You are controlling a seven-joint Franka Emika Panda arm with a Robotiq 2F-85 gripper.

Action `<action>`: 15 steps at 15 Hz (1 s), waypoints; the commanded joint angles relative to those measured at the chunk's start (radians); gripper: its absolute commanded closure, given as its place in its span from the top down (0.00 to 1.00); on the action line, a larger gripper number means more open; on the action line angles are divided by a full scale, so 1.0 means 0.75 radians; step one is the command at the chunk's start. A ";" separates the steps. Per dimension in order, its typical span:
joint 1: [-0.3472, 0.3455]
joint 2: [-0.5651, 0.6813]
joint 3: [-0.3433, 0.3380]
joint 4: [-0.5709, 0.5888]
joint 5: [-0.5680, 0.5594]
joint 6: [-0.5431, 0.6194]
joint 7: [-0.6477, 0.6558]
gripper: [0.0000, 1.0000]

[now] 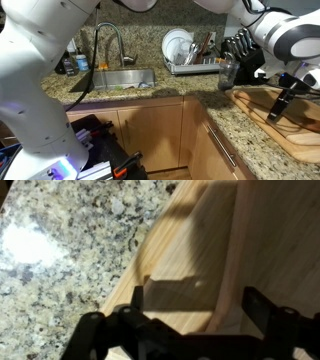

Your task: Open the tap and put the wooden spoon in the cup

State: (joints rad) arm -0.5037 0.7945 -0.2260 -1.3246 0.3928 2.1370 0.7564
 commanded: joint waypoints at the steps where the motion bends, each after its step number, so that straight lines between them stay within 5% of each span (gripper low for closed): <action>1: 0.070 0.069 -0.103 0.032 -0.111 -0.084 0.156 1.00; 5: 0.078 0.011 -0.085 0.024 -0.113 -0.037 0.191 1.00; 6: 0.090 0.006 -0.091 0.009 -0.106 -0.008 0.188 0.75; 7: 0.096 0.008 -0.098 0.009 -0.108 -0.002 0.212 0.99; 15: 0.085 0.019 -0.085 0.017 -0.103 0.014 0.190 1.00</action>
State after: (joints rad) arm -0.4400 0.8092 -0.2901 -1.3121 0.3157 2.1480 0.8990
